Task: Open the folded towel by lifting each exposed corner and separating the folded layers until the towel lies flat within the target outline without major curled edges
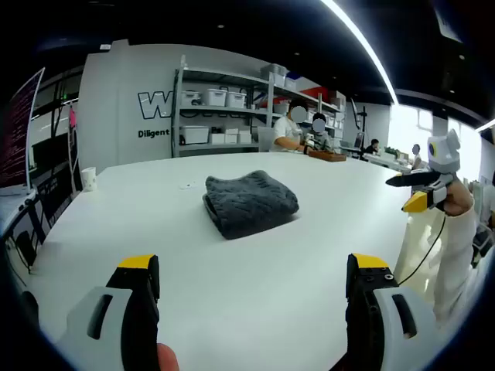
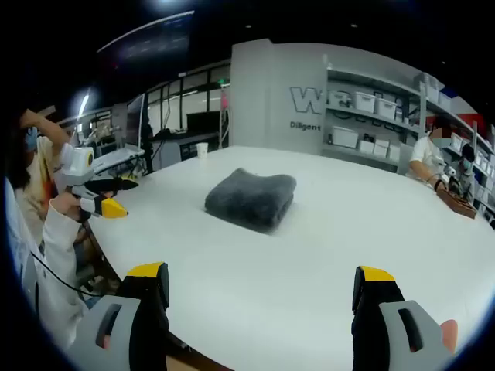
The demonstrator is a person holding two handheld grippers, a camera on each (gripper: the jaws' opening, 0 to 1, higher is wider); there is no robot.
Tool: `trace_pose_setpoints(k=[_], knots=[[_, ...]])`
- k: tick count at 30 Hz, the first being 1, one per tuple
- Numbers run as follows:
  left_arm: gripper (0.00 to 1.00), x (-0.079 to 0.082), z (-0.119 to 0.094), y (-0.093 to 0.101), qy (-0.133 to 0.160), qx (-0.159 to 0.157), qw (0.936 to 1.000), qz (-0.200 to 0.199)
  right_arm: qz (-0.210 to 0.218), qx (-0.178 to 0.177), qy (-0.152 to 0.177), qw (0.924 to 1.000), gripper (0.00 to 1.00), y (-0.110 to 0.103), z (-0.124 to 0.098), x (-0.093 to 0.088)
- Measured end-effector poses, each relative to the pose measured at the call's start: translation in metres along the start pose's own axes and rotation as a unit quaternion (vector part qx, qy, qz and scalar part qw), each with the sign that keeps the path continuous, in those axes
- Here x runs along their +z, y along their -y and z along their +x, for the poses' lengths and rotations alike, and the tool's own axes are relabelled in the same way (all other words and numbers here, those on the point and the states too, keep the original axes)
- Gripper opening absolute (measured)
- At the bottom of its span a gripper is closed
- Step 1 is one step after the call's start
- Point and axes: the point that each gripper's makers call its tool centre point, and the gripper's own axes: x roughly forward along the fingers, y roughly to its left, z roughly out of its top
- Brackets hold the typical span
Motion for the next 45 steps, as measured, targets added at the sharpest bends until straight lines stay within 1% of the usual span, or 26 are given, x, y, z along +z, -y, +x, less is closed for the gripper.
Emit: trace_pose_setpoints(k=[3, 11, 15, 21, 26, 28, 32, 36, 39, 43, 45], knots=[[1.00, -0.001, 0.002, 0.001, -0.002, -0.001, 1.0000, -0.001, 0.001, -0.004, 0.001, 1.0000, 0.99, 0.003, -0.002, 0.000], [1.00, -0.003, 0.001, 0.001, -0.004, -0.001, 1.0000, 0.000, 0.004, -0.003, 0.001, 1.0000, 0.99, 0.004, -0.001, 0.000], [1.00, -0.001, 0.001, 0.002, -0.001, -0.003, 1.0000, 0.002, 0.003, -0.004, 0.004, 1.0000, 0.99, 0.004, -0.004, 0.002], [1.00, -0.002, 0.000, 0.002, -0.004, -0.004, 1.0000, 0.002, 0.005, -0.008, 0.006, 0.9999, 0.99, 0.006, -0.005, 0.002], [1.00, 0.003, -0.002, 0.001, 0.003, 0.000, 1.0000, 0.004, 0.004, -0.008, 0.005, 1.0000, 0.99, 0.005, -0.004, 0.002], [1.00, 0.003, -0.003, 0.002, 0.002, -0.002, 1.0000, 0.006, 0.004, -0.008, 0.008, 0.9999, 0.99, 0.005, -0.004, 0.004], [1.00, 0.001, -0.003, 0.002, 0.001, -0.005, 1.0000, 0.004, 0.003, -0.012, 0.005, 0.9999, 0.99, 0.004, -0.003, 0.002], [1.00, 0.003, -0.008, 0.002, 0.000, -0.014, 0.9999, 0.008, 0.000, -0.001, 0.013, 0.9999, 0.99, -0.001, -0.002, 0.008], [1.00, 0.005, -0.011, 0.000, 0.003, -0.018, 0.9998, 0.009, -0.003, -0.004, 0.020, 0.9998, 0.99, -0.001, 0.000, 0.012], [1.00, 0.005, -0.014, -0.004, 0.007, -0.020, 0.9998, 0.006, -0.013, 0.000, 0.000, 0.9999, 0.99, 0.003, 0.008, 0.010], [1.00, 0.005, -0.014, -0.005, 0.008, -0.020, 0.9997, 0.005, -0.028, 0.004, -0.005, 0.9996, 0.99, 0.003, 0.011, 0.011]])
